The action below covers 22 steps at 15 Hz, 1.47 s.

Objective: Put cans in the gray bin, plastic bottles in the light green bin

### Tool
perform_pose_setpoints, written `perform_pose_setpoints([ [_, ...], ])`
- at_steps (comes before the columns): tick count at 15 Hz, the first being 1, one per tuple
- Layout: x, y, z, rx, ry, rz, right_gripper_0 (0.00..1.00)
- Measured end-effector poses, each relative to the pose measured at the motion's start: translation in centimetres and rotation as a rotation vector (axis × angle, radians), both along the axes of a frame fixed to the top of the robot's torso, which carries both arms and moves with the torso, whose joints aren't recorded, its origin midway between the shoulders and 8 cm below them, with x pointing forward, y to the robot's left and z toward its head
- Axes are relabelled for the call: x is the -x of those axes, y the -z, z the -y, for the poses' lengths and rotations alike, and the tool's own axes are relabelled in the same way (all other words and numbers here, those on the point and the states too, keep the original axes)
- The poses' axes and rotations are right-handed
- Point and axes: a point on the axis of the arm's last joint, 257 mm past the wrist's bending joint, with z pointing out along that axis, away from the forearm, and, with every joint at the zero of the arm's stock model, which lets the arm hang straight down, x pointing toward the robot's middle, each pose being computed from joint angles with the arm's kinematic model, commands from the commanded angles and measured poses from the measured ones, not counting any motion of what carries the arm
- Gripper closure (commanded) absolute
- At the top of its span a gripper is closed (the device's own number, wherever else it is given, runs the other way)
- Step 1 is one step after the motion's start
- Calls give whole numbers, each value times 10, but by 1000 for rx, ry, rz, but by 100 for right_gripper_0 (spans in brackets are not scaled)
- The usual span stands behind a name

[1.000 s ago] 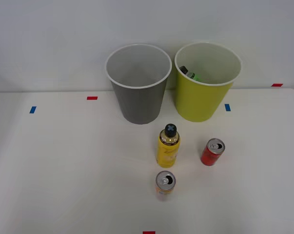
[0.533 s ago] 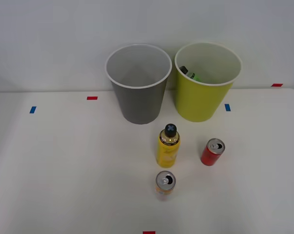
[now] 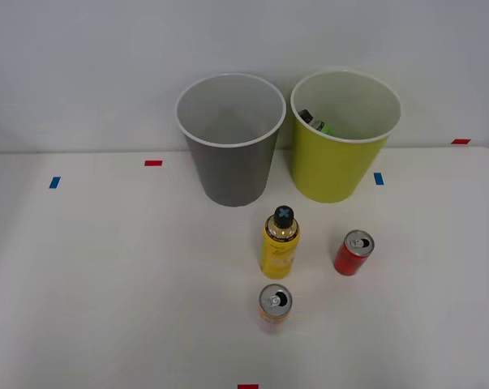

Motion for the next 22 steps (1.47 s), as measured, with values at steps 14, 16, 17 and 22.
perform_pose_setpoints([
  [14,0,0,0,0,0,0,0],
  [16,0,0,0,0,0,0,0],
  [17,0,0,0,0,0,0,0],
  [22,0,0,0,0,0,0,0],
])
